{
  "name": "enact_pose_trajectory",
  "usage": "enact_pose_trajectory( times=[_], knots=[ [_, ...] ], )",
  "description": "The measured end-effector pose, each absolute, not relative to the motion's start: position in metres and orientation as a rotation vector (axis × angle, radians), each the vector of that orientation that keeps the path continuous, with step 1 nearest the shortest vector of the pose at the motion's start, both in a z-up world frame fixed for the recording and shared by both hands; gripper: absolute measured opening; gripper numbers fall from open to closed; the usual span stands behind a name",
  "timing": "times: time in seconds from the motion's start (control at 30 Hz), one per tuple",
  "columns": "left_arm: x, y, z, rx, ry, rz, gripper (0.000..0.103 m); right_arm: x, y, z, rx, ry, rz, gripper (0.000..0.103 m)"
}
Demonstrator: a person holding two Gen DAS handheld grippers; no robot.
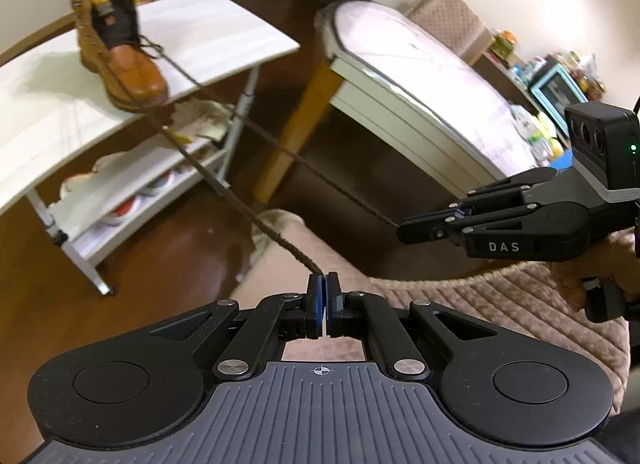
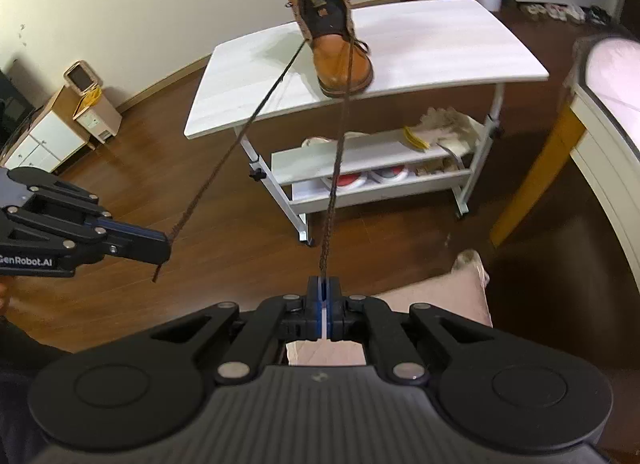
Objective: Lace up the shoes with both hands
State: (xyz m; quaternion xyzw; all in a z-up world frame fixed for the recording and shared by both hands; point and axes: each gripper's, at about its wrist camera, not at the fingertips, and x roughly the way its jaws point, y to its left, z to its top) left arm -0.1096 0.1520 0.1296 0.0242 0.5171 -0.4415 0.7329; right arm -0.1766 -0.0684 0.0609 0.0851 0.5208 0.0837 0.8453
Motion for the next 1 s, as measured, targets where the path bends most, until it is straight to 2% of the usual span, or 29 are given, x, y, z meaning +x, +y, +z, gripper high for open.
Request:
enact_pose_trajectory(
  times=[0.57,1.0],
  knots=[
    [-0.195,0.119,0.127,0.198,1.160,-0.987,0.001,-0.245,-0.066,0.057,0.108,1.138,0.226,0.002],
    [-0.198,0.119,0.120,0.169,1.198,-0.945,0.001,-0.251,-0.070,0.050,0.094,1.129,0.242,0.002]
  ],
)
